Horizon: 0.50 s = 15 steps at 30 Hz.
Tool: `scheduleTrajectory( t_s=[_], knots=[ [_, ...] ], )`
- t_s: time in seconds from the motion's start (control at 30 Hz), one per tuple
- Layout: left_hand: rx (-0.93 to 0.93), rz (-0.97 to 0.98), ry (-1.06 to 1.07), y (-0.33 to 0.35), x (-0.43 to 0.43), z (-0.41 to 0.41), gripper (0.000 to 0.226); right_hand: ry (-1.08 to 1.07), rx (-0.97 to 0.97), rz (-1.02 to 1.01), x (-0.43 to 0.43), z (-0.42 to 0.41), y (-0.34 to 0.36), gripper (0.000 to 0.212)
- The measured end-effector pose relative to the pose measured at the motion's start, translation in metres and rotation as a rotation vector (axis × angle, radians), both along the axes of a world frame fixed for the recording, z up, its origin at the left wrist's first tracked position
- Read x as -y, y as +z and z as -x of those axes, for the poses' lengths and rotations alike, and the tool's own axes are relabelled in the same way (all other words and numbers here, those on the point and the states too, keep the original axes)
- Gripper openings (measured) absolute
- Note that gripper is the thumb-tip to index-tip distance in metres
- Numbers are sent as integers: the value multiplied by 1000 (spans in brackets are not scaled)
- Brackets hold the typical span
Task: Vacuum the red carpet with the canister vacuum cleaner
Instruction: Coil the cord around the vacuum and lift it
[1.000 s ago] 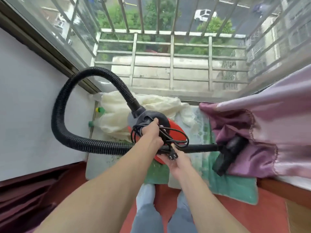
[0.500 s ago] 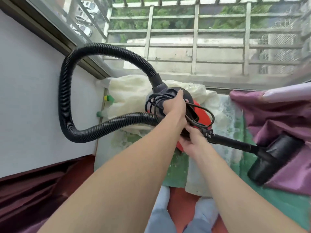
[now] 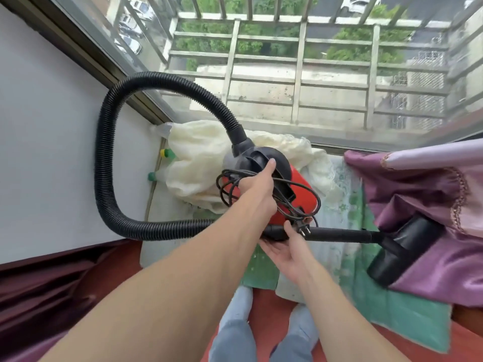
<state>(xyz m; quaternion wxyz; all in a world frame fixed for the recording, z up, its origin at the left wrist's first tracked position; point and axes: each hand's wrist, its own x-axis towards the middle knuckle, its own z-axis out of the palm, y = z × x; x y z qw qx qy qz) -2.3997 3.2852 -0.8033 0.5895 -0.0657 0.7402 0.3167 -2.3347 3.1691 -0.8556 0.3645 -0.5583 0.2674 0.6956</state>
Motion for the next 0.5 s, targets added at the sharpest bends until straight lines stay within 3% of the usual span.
scheduleTrajectory(
  t_s=[0.13,0.3,0.5],
  knots=[
    [43,63,-39,16,24,10,62,-50,42,56,20,17,9,21],
    [123,163,-129,6,51,31,37,163,81,40,40,48,-21,19],
    [108,170,-181,-37,60,55,40,258,153,26,44,56,-69,11]
  ],
)
